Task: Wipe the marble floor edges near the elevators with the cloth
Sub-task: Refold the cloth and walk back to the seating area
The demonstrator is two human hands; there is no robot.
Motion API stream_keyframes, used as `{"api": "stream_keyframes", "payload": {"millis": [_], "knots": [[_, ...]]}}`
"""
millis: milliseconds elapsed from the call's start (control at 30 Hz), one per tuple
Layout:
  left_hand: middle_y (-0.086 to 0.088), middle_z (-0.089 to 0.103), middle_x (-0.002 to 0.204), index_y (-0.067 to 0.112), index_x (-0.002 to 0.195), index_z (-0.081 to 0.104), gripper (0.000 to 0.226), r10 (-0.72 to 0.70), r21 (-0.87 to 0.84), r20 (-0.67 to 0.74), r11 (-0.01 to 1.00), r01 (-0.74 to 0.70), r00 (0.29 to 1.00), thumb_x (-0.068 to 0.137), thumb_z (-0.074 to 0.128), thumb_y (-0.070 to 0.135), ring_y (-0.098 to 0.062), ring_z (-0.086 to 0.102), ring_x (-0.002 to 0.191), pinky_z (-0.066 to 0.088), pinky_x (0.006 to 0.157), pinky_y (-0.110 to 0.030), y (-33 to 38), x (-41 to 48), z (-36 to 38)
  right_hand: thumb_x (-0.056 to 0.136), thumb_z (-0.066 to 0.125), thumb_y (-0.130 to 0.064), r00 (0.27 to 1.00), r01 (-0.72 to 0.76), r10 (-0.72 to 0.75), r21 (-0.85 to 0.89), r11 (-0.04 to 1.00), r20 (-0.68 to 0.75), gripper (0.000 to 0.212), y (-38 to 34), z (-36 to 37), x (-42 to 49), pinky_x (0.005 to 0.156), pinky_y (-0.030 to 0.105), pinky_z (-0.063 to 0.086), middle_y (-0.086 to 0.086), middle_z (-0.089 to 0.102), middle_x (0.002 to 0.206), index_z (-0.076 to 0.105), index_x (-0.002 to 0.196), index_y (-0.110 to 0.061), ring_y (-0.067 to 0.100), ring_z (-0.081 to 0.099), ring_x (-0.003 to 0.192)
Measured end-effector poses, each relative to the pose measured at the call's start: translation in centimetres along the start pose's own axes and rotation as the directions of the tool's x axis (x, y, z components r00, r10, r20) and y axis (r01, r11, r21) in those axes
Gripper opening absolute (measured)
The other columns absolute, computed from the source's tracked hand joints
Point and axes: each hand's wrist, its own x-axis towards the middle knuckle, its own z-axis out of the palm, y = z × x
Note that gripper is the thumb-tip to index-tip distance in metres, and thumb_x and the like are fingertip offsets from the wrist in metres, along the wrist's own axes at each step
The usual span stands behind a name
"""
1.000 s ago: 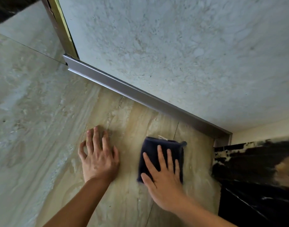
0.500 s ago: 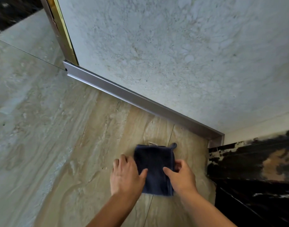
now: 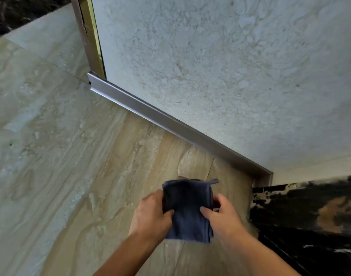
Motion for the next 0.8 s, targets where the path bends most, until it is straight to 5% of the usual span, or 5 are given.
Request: {"api": "stream_keyframes", "payload": {"millis": [200,467,800], "knots": [[0.013,0.064,0.073,0.026,0.073,0.057,0.019,-0.167,-0.342,-0.123,0.932,0.116,0.978,0.074,0.076,0.022,-0.003,0.060,0.068,0.037,0.048,-0.012,2.9,-11.2,-12.7,0.086,0.072,-0.015,0.976,0.157,-0.145,-0.066,0.985,0.165,0.017,-9.9,-4.1,-11.6,0.056,0.023,0.043,-0.005,0.068,0.088,0.063,0.099,-0.021,0.014,0.063,0.076],[0.008,0.063,0.076,0.024,0.074,0.054,0.027,-0.432,-0.548,-0.205,0.794,0.263,0.878,0.075,0.079,0.013,-0.023,0.065,0.079,0.055,0.073,-0.037,8.7,-37.4,-39.0,0.078,0.074,-0.023,0.907,0.354,-0.290,-0.180,0.918,0.304,0.017,-30.7,-6.9,-43.6,0.060,0.030,0.044,-0.008,0.065,0.080,0.058,0.086,-0.022,0.015,0.062,0.073],[0.005,0.062,0.075,0.025,0.070,0.055,0.029,-0.515,-0.647,-0.514,0.758,0.083,0.686,0.072,0.082,0.015,-0.021,0.061,0.070,0.058,0.070,-0.044,10.3,-65.9,-70.3,0.076,0.076,-0.023,0.711,0.581,-0.540,0.056,0.812,0.450,0.019,-51.5,-4.6,-78.6,0.068,0.037,0.053,0.001,0.071,0.086,0.063,0.086,-0.015,0.023,0.067,0.081]]}}
